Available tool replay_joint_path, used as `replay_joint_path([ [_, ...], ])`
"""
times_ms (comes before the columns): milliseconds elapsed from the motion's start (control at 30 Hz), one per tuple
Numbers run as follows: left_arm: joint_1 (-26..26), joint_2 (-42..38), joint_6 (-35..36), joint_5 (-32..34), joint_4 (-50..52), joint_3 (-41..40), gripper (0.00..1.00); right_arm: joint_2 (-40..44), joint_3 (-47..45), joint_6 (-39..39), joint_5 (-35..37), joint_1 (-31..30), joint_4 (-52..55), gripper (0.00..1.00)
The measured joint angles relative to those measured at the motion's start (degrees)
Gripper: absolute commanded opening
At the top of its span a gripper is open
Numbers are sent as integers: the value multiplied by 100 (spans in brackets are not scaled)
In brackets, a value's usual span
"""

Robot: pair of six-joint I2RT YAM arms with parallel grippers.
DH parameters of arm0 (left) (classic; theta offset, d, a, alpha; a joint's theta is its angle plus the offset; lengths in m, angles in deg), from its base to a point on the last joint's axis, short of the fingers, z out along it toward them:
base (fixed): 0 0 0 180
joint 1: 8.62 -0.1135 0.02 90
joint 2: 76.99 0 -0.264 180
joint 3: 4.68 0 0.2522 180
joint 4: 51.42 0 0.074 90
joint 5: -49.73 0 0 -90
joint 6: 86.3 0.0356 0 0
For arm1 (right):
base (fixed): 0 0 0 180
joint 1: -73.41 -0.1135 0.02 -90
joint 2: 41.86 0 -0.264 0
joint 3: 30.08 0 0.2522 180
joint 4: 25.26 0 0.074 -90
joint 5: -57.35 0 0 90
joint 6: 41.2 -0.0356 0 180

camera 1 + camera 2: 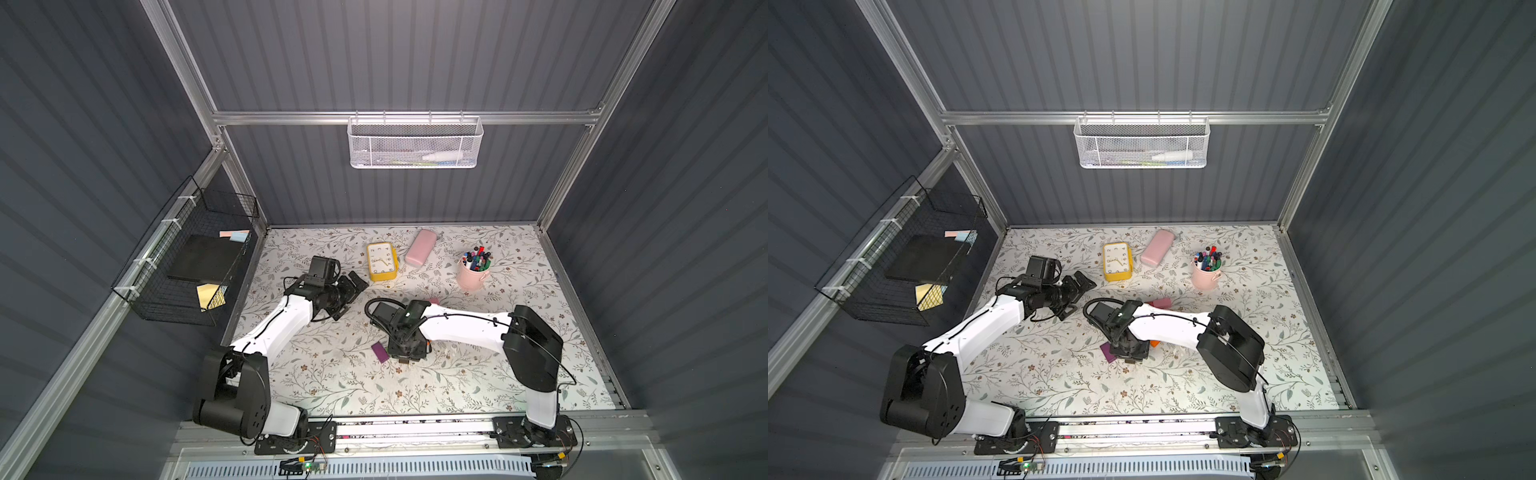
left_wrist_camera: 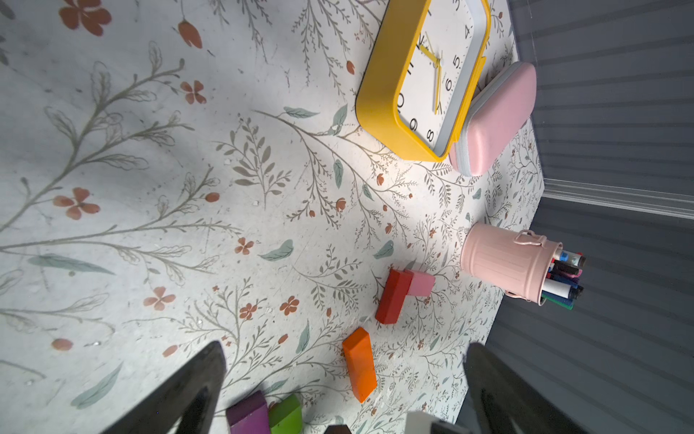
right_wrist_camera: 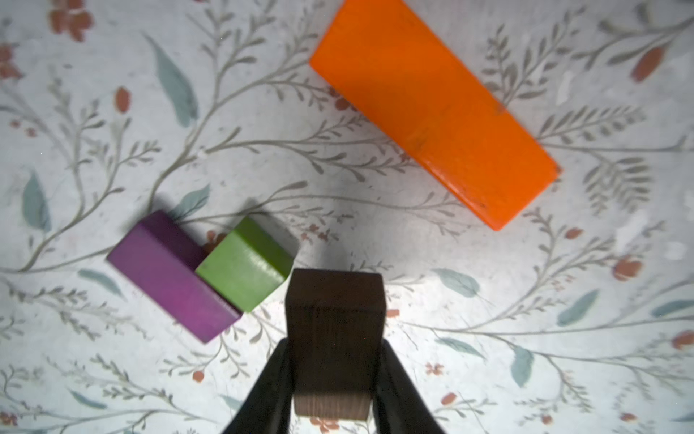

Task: Assemble the number 6 with building blocks
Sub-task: Pick up the building block from the center of the board, then assemble the building block at the center of the board.

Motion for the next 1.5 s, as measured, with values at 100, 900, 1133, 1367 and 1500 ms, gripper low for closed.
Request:
replay_joint_path([
  [100,0,0,-24,22,-39,0,99,317,144,195,330,-28,282,36],
  [900,0,0,-216,160,-234,118,99,601,-461,1598,898,1499,310,36],
  [1133,0,0,-267,216,-236,118,100,391,-684,1915,859,1591,9,36],
  [1367,0,0,-306,219,-234,118,99,243,-925,2107,800,1609,-234,36],
  [1500,0,0,-306,219,-234,118,99,243,-1016,2173,730,1670,-356,36],
])
